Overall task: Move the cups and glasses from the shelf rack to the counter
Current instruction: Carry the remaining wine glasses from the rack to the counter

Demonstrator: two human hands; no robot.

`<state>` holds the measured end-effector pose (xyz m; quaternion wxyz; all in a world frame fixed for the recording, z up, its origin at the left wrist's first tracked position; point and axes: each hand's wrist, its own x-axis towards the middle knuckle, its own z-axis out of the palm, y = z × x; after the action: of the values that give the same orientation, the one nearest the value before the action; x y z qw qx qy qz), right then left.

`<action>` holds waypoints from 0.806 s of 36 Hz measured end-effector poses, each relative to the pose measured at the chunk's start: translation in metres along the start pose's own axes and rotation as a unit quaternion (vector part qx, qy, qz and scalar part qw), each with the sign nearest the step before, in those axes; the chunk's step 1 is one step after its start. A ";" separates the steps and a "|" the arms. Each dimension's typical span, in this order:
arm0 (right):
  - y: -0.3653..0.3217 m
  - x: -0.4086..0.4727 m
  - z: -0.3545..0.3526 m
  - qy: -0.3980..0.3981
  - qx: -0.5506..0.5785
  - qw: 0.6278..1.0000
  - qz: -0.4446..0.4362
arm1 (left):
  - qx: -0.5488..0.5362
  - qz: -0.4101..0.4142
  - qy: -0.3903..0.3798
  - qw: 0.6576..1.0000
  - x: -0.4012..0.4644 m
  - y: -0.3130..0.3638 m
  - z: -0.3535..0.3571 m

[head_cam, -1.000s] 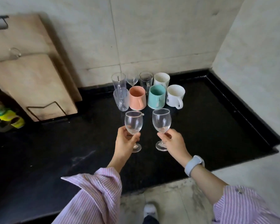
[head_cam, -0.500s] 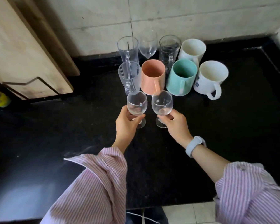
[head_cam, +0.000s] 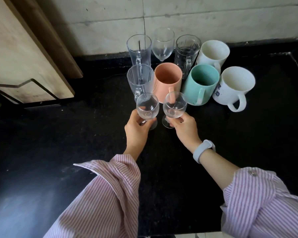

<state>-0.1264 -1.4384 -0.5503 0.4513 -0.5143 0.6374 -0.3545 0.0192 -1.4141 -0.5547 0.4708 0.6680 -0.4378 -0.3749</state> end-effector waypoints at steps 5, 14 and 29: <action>-0.002 -0.007 0.000 -0.013 -0.019 1.000 0.004 | 0.057 -0.008 0.001 0.998 -0.003 -0.006 0.000; 0.002 -0.049 0.005 -0.017 -0.083 0.996 0.012 | 0.224 0.026 -0.030 0.974 -0.040 -0.003 -0.026; -0.080 -0.139 0.102 -0.260 -0.422 0.819 -0.289 | 0.477 -0.042 0.090 0.873 -0.137 0.013 -0.219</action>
<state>0.0051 -1.3193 -0.4823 0.2160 -0.8879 0.4057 -0.0186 0.1705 -1.2219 -0.4694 0.1157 0.8600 -0.4907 -0.0784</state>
